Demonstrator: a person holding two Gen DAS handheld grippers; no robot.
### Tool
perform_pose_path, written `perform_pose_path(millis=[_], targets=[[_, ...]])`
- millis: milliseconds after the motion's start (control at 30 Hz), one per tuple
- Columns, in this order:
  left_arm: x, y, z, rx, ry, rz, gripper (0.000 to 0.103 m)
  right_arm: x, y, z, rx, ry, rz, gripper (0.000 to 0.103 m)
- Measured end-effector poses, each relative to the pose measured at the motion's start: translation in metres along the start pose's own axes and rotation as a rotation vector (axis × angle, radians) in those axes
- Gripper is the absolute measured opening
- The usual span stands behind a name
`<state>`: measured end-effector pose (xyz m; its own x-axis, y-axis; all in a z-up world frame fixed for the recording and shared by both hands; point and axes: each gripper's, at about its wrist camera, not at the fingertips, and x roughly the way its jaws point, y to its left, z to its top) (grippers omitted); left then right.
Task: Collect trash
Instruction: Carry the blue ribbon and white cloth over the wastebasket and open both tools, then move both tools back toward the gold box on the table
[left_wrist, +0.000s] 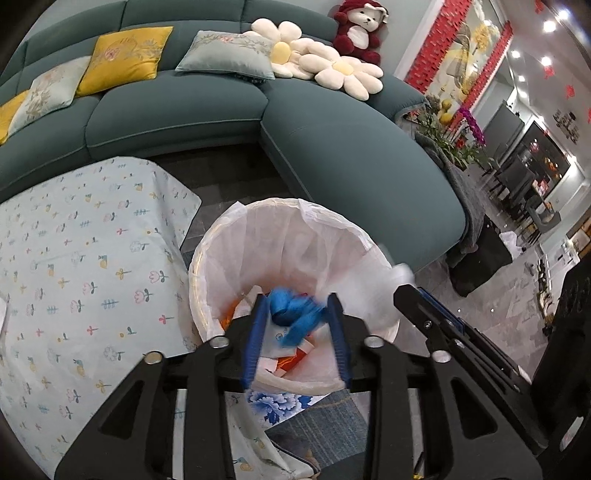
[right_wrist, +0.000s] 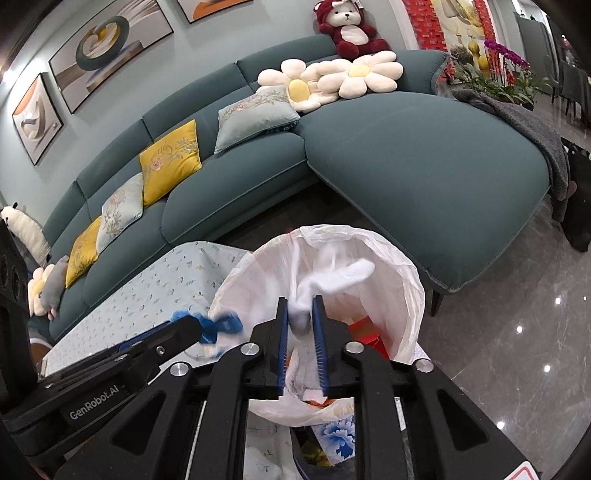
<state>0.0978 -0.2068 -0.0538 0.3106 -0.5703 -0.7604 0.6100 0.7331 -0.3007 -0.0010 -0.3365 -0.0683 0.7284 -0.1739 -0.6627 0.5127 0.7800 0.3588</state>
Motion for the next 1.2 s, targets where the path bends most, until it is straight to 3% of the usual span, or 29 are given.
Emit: perform_pose_path(millis=[100, 400, 667, 800, 967, 1100, 1200], targets=[[-0.001, 0.0, 0.0, -0.004, -0.008, 0.006, 0.041, -0.001, 0.002, 0.0, -0.002, -0.003, -0.002, 0.024], [-0.013, 0.006, -0.001, -0.014, -0.025, 0.011, 0.042, -0.01, 0.012, -0.002, -0.023, -0.013, -0.004, 0.027], [-0.039, 0.027, 0.001, -0.049, -0.065, 0.029, 0.045, -0.02, 0.033, -0.003, -0.052, -0.027, -0.002, 0.037], [-0.061, 0.052, -0.004, -0.073, -0.1, 0.064, 0.057, -0.024, 0.053, -0.006, -0.085, -0.03, 0.006, 0.045], [-0.089, 0.103, -0.015, -0.135, -0.127, 0.134, 0.06, -0.022, 0.084, -0.017, -0.125, -0.011, 0.028, 0.048], [-0.113, 0.151, -0.029, -0.184, -0.149, 0.219, 0.073, -0.016, 0.128, -0.034, -0.184, 0.013, 0.064, 0.053], [-0.131, 0.19, -0.04, -0.242, -0.153, 0.254, 0.074, -0.008, 0.161, -0.047, -0.22, 0.044, 0.099, 0.054]])
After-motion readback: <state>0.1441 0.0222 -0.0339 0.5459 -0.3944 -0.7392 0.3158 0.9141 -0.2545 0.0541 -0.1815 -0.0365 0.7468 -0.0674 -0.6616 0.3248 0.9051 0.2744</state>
